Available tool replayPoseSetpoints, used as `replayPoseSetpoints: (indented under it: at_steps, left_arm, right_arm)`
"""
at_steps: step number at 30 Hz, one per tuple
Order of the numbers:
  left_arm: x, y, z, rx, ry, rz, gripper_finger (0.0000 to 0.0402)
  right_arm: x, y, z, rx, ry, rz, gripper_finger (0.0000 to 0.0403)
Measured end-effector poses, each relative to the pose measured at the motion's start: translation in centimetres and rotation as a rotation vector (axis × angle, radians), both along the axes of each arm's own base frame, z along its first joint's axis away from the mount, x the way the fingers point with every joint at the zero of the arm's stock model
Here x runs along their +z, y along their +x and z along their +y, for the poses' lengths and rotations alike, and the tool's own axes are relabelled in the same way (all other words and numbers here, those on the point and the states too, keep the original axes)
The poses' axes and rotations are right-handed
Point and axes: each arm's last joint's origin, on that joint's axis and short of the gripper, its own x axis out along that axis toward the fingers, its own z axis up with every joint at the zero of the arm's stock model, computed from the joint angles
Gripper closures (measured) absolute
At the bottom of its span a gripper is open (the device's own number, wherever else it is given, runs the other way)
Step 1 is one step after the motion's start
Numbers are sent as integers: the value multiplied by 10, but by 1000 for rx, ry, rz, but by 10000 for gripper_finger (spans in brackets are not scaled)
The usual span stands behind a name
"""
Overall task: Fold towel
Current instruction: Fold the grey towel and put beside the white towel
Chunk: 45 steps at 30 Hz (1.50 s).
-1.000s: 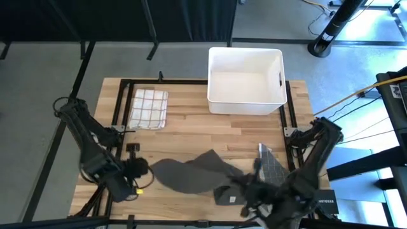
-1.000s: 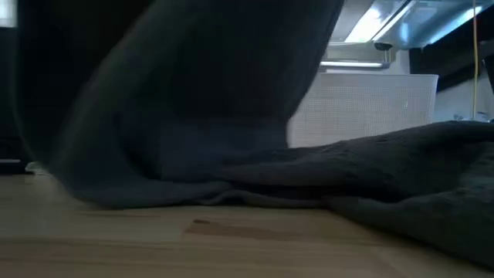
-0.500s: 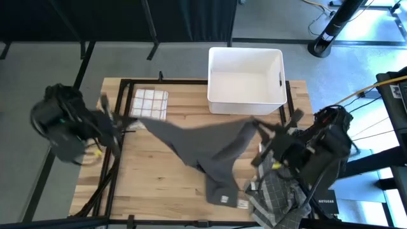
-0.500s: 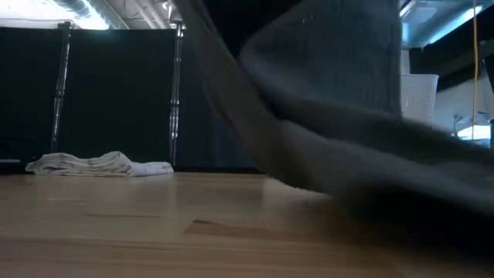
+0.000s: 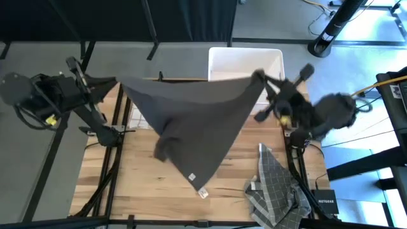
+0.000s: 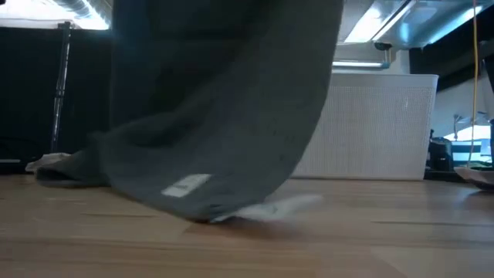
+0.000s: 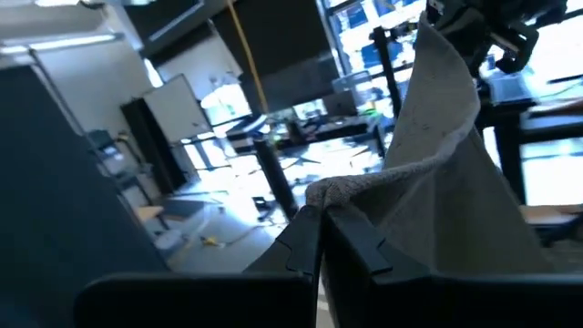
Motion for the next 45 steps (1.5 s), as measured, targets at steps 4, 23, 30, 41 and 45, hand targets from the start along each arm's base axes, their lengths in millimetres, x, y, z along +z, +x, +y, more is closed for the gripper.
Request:
replayPoseSetpoints:
  at_steps: [4, 23, 30, 41, 45]
  left_arm:
    - [5, 1, 4, 38, 58, 27, 396]
    - [17, 9, 24, 212, 138, 55, 396]
    - [19, 6, 1, 19, 34, -36, 396]
    - [4, 3, -81, -371, -49, -52, 396]
    - [-3, -2, -117, -466, 65, -6, 396]
  right_arm:
    - [5, 1, -22, -10, -13, 14, 401]
    - [38, 4, -74, 194, -143, -148, 402]
    - [40, -3, -40, 236, -98, -185, 402]
    - [38, -29, 34, 422, -74, -154, 402]
    - [33, -31, 61, 509, -101, -128, 402]
